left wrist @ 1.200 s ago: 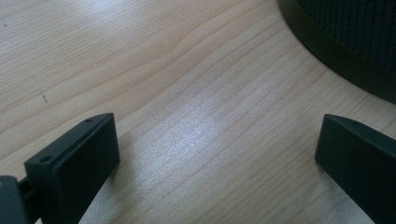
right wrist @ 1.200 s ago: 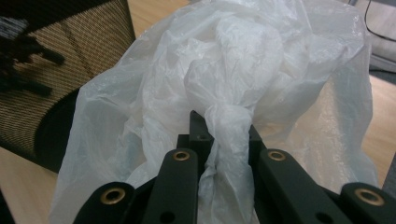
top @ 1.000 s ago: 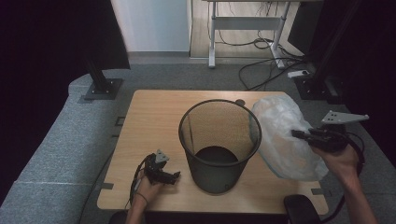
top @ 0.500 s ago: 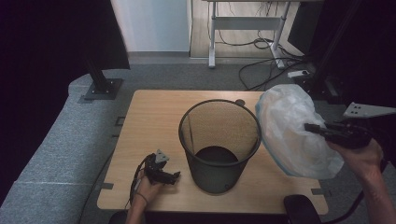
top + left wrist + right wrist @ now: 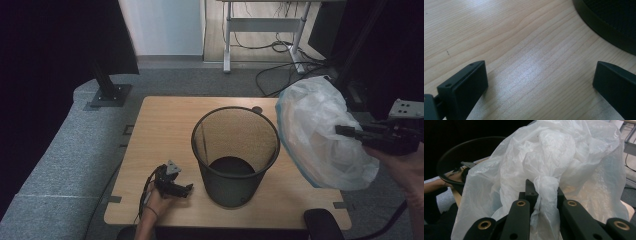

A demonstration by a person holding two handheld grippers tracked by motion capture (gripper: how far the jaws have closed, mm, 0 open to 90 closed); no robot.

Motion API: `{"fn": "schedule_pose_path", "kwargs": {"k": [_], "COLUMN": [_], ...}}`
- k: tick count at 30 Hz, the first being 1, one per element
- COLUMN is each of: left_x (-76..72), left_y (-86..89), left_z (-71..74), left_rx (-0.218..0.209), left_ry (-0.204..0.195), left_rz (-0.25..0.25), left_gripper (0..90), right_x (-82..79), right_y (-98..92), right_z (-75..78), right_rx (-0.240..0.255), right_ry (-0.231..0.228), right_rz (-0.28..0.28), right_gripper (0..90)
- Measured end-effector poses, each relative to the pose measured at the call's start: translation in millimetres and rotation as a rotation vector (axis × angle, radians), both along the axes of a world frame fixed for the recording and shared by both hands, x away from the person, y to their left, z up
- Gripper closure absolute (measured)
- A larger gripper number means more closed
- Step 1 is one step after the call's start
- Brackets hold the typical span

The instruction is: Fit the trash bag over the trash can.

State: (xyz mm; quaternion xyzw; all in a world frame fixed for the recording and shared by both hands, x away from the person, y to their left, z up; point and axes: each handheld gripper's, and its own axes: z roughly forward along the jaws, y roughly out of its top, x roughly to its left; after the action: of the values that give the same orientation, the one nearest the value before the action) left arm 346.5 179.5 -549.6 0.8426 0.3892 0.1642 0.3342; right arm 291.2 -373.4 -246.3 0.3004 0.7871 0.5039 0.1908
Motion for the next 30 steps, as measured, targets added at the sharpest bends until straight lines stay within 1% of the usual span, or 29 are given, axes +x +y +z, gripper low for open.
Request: {"fn": "schedule_pose_path", "kwargs": {"k": [7,13,21,30], "left_x": [0.0,0.0,0.0,0.1], "left_y": [0.0,0.1,0.0,0.1], "left_z": [0.0,0.0,0.1,0.1], "left_rx": [-0.001,-0.001,0.0,-0.001], "left_ry": [0.0,0.001,0.001,0.001], "left_rz": [0.0,0.0,0.0,0.0], "left_gripper": [0.0,0.0,0.0,0.0], "right_x": [-5.6,-3.7,6.4,20.8], "right_y": [12.3,29.7,64.7,104.2], "right_z": [16.2,25.2,32.3,31.5], "right_rx": [0.001,0.007,0.001,-0.007], "right_ry": [-0.013,-0.014,-0.013,0.001], "right_rz": [0.046,0.105,0.189,0.275], "right_gripper": [81.2,81.1,81.1,81.0]}}
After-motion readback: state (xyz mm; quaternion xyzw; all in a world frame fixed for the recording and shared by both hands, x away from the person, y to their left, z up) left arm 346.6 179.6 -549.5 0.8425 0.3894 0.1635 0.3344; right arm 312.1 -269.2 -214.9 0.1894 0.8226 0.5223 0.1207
